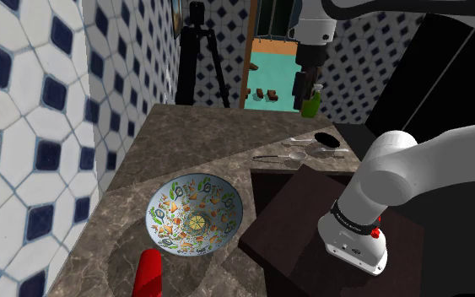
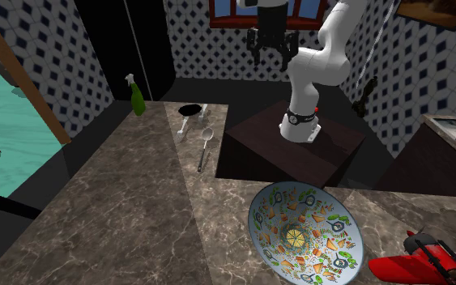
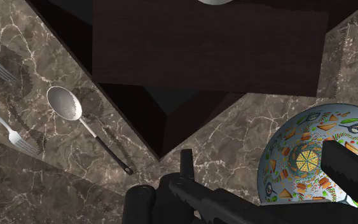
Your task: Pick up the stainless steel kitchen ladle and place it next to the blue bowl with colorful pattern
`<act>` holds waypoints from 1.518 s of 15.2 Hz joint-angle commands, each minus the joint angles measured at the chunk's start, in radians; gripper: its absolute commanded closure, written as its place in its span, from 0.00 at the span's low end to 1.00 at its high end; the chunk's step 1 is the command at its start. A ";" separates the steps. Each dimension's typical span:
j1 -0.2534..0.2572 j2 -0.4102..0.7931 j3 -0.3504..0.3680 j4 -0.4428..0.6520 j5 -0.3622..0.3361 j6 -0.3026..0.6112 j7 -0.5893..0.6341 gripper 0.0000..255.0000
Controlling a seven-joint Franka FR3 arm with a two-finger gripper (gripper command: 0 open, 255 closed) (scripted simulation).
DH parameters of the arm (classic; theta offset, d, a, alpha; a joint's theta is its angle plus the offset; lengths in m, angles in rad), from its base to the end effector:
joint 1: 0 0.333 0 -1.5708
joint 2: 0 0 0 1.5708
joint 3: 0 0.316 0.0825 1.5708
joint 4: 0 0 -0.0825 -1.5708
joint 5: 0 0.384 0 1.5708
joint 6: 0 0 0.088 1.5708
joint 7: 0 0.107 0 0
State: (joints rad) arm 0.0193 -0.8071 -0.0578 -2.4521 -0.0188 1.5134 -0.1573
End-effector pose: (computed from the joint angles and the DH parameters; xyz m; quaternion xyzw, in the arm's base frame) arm 0.2910 -0.0171 0.5468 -0.9953 -0.0696 0.0649 0.0173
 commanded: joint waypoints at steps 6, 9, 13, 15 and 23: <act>-0.013 0.005 -0.096 -0.126 -0.075 0.140 -0.144 0.00; -0.023 0.034 -0.159 -0.184 -0.121 0.234 -0.229 0.00; -0.036 0.107 -0.246 -0.240 -0.179 0.373 -0.343 0.00; -0.039 0.158 -0.292 -0.257 -0.204 0.447 -0.401 0.00; -0.004 0.462 -0.483 -0.253 -0.225 0.764 -0.659 0.00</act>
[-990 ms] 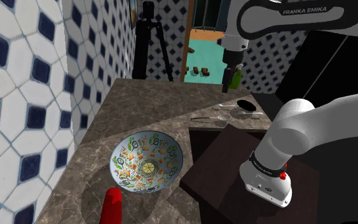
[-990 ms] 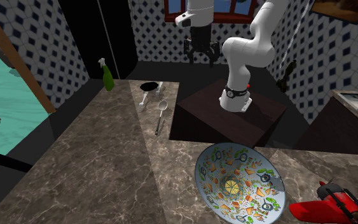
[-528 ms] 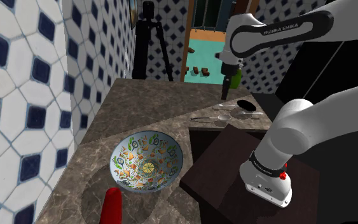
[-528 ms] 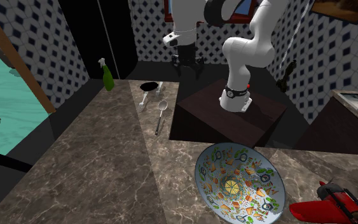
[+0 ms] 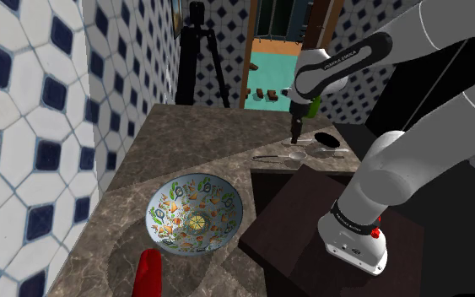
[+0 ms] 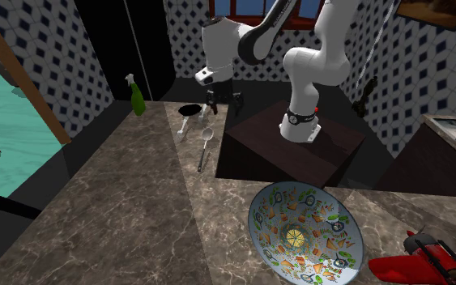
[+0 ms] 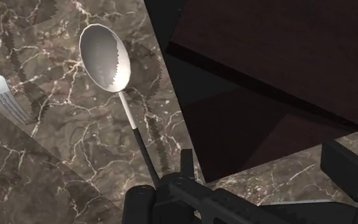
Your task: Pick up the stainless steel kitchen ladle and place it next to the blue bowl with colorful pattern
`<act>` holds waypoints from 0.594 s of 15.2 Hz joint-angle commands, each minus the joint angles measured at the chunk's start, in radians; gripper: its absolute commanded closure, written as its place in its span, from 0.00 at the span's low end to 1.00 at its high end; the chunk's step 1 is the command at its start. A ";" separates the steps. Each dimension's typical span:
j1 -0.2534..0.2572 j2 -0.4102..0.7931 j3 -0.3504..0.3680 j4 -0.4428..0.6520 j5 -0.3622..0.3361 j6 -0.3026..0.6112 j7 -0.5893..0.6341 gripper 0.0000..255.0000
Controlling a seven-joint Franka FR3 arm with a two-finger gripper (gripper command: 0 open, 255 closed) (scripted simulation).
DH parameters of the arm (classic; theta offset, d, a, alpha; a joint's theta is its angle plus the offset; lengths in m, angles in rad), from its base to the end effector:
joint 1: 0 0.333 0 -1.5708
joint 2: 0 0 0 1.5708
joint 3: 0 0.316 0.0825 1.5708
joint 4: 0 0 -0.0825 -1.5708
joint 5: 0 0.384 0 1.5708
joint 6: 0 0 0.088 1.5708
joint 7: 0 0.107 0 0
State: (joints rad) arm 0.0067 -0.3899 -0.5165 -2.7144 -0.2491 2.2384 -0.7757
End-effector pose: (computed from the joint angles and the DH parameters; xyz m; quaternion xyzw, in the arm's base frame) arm 0.3278 -0.1754 0.3219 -0.9700 -0.2360 0.0459 0.0350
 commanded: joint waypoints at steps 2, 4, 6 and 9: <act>0.033 0.141 -0.072 0.028 0.040 0.117 -0.123 0.00; 0.062 0.246 -0.116 0.053 0.103 0.191 -0.224 0.00; 0.088 0.359 -0.145 0.086 0.204 0.257 -0.346 0.00; 0.082 0.535 -0.130 0.151 0.405 0.327 -0.560 0.00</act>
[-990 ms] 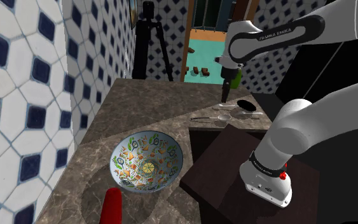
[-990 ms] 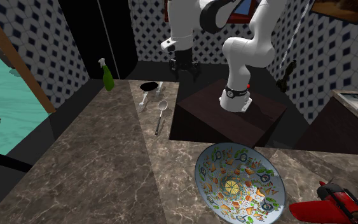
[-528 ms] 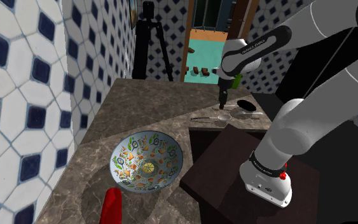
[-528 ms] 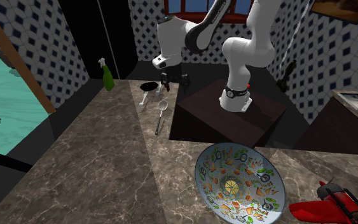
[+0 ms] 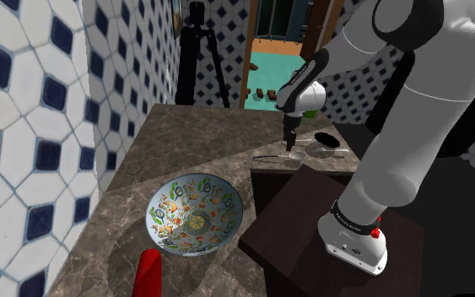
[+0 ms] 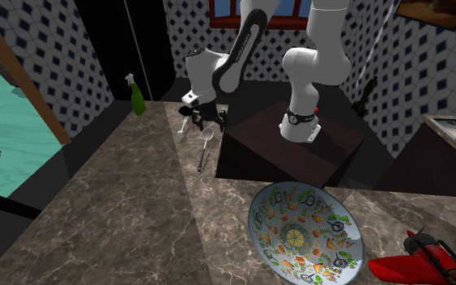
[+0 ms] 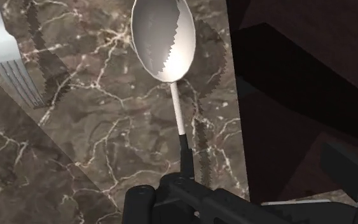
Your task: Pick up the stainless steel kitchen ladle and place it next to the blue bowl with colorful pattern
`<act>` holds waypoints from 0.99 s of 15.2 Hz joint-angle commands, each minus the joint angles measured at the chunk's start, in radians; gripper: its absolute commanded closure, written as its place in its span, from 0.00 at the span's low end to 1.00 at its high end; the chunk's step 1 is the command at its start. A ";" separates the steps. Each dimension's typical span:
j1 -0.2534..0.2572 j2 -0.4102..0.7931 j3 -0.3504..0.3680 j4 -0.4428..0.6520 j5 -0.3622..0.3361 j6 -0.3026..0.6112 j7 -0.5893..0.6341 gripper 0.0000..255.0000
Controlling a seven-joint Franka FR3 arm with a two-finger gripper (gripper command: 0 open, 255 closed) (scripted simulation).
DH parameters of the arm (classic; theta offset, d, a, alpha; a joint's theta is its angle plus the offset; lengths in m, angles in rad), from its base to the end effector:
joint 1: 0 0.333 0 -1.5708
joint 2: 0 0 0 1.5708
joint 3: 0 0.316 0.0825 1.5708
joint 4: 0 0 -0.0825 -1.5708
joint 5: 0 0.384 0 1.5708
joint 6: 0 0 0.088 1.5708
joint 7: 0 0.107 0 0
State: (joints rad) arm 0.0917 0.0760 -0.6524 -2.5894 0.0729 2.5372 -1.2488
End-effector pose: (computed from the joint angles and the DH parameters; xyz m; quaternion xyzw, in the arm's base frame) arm 0.3622 -0.2334 0.2278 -0.9502 -0.3068 0.0375 0.0411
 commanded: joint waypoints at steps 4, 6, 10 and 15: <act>-0.115 0.272 0.125 0.139 0.288 0.079 -0.317 0.00; -0.151 0.318 0.161 0.172 0.321 0.089 -0.361 0.00; -0.184 0.372 0.207 0.180 0.374 0.131 -0.399 0.00; -0.216 0.421 0.249 0.191 0.417 0.168 -0.431 0.00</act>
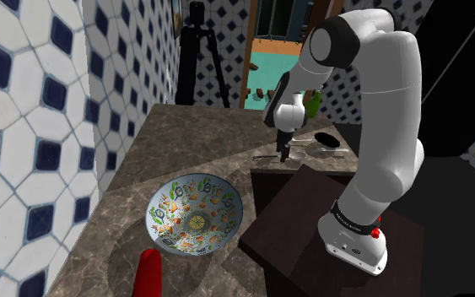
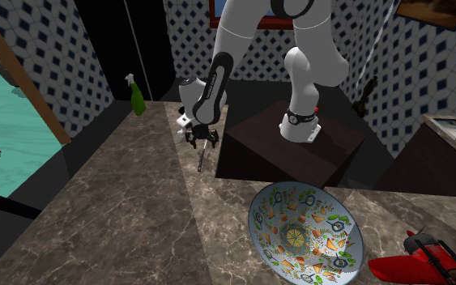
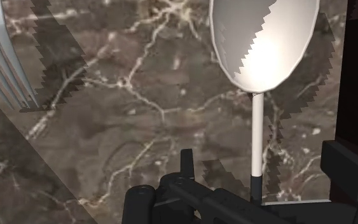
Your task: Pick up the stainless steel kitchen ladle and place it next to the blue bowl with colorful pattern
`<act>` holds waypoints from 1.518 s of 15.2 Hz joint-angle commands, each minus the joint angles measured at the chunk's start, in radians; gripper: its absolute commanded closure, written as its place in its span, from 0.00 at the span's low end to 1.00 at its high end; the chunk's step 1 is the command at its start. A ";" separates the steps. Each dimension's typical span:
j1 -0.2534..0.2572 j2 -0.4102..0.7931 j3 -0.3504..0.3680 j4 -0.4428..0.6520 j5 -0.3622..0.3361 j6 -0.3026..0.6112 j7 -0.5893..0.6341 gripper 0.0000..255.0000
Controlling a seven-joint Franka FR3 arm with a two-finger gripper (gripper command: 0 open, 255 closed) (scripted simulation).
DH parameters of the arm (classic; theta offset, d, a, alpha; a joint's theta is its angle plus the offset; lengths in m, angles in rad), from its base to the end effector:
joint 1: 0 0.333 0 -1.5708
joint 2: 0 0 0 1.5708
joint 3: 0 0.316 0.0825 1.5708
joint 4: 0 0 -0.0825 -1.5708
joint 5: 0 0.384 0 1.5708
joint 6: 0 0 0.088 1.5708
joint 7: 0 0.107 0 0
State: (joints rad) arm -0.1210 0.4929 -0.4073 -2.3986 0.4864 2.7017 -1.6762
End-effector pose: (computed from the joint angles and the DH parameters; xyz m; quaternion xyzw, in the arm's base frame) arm 0.3873 -0.2678 0.1210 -0.9337 -0.3539 0.0307 0.0444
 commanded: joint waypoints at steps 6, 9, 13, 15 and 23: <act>-0.003 0.004 0.003 0.001 0.004 0.003 -0.003 0.00; -0.003 0.004 0.003 0.001 0.004 0.003 -0.003 1.00; -0.003 0.004 0.003 0.001 0.004 0.003 -0.003 1.00; -0.003 0.004 0.003 0.001 0.004 0.003 -0.003 1.00; 0.061 -0.099 -0.080 -0.031 -0.086 -0.063 0.061 1.00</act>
State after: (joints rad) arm -0.0707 0.4099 -0.4750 -2.4238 0.4149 2.6476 -1.6261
